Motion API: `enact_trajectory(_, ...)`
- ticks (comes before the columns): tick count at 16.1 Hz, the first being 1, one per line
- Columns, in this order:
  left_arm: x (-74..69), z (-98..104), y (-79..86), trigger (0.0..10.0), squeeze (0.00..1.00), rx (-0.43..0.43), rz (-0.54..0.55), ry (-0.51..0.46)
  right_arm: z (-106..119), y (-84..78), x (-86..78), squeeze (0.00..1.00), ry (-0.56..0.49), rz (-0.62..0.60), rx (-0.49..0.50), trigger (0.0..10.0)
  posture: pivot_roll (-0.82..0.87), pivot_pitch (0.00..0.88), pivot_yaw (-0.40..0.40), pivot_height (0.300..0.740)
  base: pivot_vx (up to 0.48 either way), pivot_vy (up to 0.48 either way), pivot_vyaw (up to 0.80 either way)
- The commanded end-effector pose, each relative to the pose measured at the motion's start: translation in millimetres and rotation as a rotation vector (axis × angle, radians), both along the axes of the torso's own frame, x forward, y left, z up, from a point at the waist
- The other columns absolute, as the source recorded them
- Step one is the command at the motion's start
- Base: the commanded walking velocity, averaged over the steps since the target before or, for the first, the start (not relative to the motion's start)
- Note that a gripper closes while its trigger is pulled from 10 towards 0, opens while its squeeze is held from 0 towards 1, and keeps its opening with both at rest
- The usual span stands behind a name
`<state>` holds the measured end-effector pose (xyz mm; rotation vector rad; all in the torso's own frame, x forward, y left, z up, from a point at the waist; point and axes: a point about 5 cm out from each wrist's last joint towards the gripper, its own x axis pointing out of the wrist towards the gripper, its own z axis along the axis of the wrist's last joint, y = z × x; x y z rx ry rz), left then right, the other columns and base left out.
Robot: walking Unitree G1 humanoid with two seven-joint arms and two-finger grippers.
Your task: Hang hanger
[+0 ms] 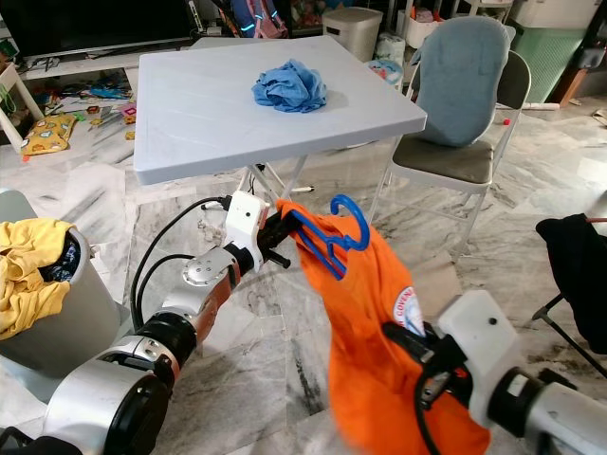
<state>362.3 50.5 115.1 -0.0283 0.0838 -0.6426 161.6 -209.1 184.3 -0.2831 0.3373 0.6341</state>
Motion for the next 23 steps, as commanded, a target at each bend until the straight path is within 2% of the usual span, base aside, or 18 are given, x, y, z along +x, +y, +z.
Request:
enact_trajectory(1,6.2,5.5,9.6,0.0,0.00,-0.043,0.018,0.028,2.1,-11.4,1.7,0.00,-0.022,-0.040,-0.057,10.0,-0.11,0.000,-0.011,0.740,0.000,0.000,0.00)
enact_trajectory(3,6.0,5.4,9.4,0.0,0.00,-0.049,0.012,0.033,2.1,-13.9,3.0,0.00,-0.029,-0.056,-0.069,10.0,-0.11,0.000,-0.011,0.740,0.000,0.000,0.00)
enact_trajectory(5,1.8,4.3,0.9,0.0,0.00,-0.102,-0.077,0.068,4.4,-14.6,11.3,0.00,-0.074,-0.090,-0.070,10.0,-0.12,0.000,-0.018,0.740,0.000,0.000,0.00)
enact_trajectory(7,-1.2,4.1,-5.0,0.0,0.00,-0.163,-0.135,0.102,2.1,-16.4,11.7,0.00,-0.078,-0.100,-0.088,10.0,-0.12,0.000,-0.020,0.740,0.000,0.000,0.00)
enact_trajectory(10,-7.5,0.3,-6.6,0.0,0.00,-0.215,-0.274,0.176,-1.4,-31.8,6.4,0.00,-0.062,-0.142,-0.162,10.0,-0.12,0.000,-0.016,0.740,0.000,0.000,0.00)
enact_trajectory(12,-8.8,-1.5,-4.5,0.0,0.00,-0.179,-0.306,0.176,-3.2,-43.5,6.5,0.00,-0.062,-0.187,-0.229,10.0,-0.12,0.000,-0.009,0.740,0.000,0.000,0.00)
enact_trajectory(16,-12.2,-1.4,-5.7,0.0,0.00,-0.136,-0.389,0.174,0.2,-47.6,12.7,0.00,-0.109,-0.216,-0.256,10.0,-0.11,0.000,-0.006,0.740,0.000,0.000,0.00)
enact_trajectory(17,-11.2,-3.9,-3.8,0.0,0.00,-0.073,-0.348,0.148,2.5,-47.3,14.6,0.00,-0.127,-0.220,-0.242,10.0,-0.11,0.000,-0.004,0.740,0.000,0.000,0.00)
enact_trajectory(19,-9.2,-5.7,-1.9,0.0,0.00,-0.052,-0.272,0.126,3.6,-38.8,15.1,0.00,-0.136,-0.187,-0.205,10.0,-0.11,0.000,-0.006,0.740,0.000,0.000,0.00)
enact_trajectory(20,-8.7,-6.7,-1.5,4.9,0.00,-0.054,-0.246,0.128,2.8,-33.3,13.9,0.00,-0.132,-0.160,-0.188,10.0,-0.11,0.000,-0.005,0.740,0.000,0.000,0.00)
enact_trajectory(22,-8.6,-6.7,-2.9,10.0,0.00,-0.049,-0.224,0.116,-0.2,-23.3,10.8,0.00,-0.114,-0.112,-0.161,10.0,-0.11,0.000,-0.008,0.740,0.000,0.000,0.00)
enact_trajectory(23,-8.9,-6.1,-4.9,10.0,1.00,-0.059,-0.224,0.114,-1.0,-18.2,10.0,0.00,-0.112,-0.095,-0.146,10.0,-0.11,0.000,-0.007,0.740,0.000,0.000,0.00)
